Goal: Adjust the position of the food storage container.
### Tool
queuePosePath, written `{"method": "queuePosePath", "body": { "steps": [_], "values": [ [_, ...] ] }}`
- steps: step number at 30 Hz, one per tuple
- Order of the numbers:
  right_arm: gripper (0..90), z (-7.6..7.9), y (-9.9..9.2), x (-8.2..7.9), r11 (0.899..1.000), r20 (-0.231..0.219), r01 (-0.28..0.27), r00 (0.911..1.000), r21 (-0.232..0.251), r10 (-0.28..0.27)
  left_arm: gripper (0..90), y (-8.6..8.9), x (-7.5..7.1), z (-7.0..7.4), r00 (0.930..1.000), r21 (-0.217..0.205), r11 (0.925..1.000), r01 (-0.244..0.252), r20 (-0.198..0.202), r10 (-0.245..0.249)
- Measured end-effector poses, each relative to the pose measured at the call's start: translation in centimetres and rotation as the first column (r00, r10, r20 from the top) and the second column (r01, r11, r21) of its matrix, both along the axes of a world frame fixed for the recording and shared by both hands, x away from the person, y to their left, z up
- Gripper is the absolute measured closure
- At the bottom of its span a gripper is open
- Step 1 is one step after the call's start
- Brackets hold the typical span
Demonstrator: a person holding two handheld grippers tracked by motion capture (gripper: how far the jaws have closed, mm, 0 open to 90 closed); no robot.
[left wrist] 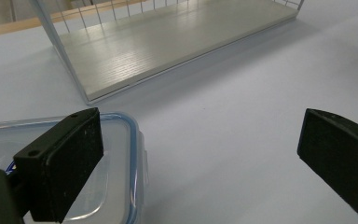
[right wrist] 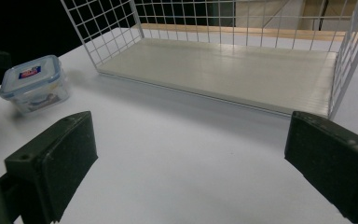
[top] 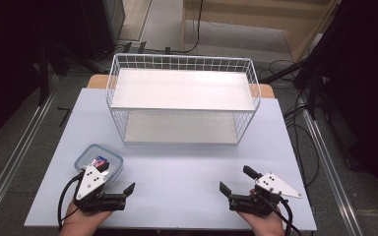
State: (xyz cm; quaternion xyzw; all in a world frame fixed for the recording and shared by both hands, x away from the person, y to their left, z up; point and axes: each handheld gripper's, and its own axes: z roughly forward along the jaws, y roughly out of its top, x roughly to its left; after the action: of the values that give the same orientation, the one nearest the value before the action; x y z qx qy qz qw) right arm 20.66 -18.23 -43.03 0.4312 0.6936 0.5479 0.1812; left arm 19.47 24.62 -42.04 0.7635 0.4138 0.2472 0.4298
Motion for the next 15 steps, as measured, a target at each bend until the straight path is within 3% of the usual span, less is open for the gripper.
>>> {"method": "queuePosePath", "body": {
  "steps": [15],
  "values": [
    [2.0,-0.38,0.37,0.26,1.0,-0.011,0.003,0.9999,-0.016,-0.004,1.6,0.11,-0.14,0.25,0.9996,0.0,0.9997,0.026,0.007,-0.026]
  ]
}}
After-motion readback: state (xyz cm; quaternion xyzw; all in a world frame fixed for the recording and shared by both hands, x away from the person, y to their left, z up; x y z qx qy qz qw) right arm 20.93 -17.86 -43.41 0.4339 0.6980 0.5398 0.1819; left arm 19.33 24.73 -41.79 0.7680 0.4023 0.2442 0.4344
